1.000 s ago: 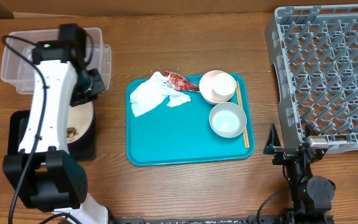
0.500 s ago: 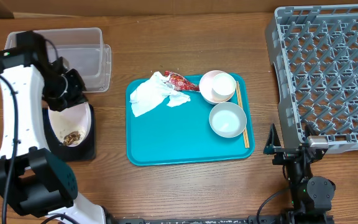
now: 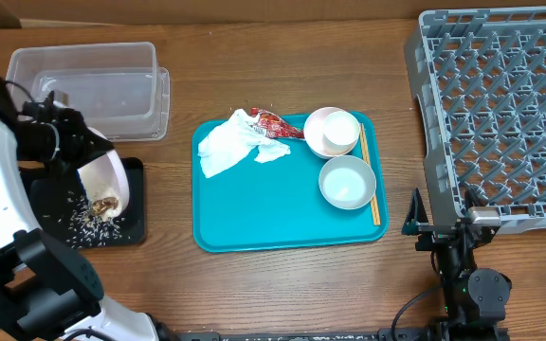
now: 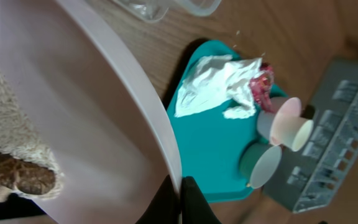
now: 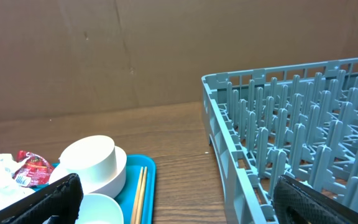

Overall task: Sort waste into correct bins and load items into the dishwasher
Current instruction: 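Tilt the plate with the left gripper to dump rice onto black tray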

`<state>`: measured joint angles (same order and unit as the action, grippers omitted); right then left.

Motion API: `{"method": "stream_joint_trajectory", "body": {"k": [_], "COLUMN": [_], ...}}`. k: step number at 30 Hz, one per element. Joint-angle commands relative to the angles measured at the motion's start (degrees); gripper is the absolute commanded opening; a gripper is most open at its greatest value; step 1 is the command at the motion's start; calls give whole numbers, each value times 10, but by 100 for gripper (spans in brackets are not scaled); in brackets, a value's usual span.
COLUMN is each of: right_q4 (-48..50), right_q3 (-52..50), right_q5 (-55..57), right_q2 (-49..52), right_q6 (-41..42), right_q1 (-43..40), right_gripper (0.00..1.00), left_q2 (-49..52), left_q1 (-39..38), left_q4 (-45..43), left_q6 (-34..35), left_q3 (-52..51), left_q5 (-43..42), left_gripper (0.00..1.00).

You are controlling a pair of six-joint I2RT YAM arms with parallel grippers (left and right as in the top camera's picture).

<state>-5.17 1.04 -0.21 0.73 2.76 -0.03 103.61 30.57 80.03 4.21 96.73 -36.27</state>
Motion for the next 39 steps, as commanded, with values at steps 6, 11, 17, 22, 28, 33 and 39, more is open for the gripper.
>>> {"method": "stream_joint_trajectory", "body": {"k": [6,11,17,22,28,33,39], "right_q4": [3,3,3,3,3,3,3], "right_q3": [-6,-6,-6,-6,-6,-6,-6], "right_q5": [-3,-3,-3,-3,-3,-3,-3], "right_q2": [-6,-6,-6,-6,-6,-6,-6], "right_q6": [-4,-4,-4,-4,-4,-4,-4], "right_q1": [-4,-4,-4,-4,-4,-4,-4], "right_gripper": [100,100,100,100,100,100,100], "left_q2": [-11,-11,-11,-10,-9,-9,-9], "left_q1": [63,99,137,173,204,206,207], "left_q4": [-8,4,48,57,78,121,129], "left_q6": [-78,-94,-145,-205,-208,-286,-295], "left_q3": [-49,-64,-66,-66,-66,-66,-66], "left_q5": [-162,-204,-244,-311,-313,-358,-370], "left_gripper": [4,4,4,3,4,4,4]}}
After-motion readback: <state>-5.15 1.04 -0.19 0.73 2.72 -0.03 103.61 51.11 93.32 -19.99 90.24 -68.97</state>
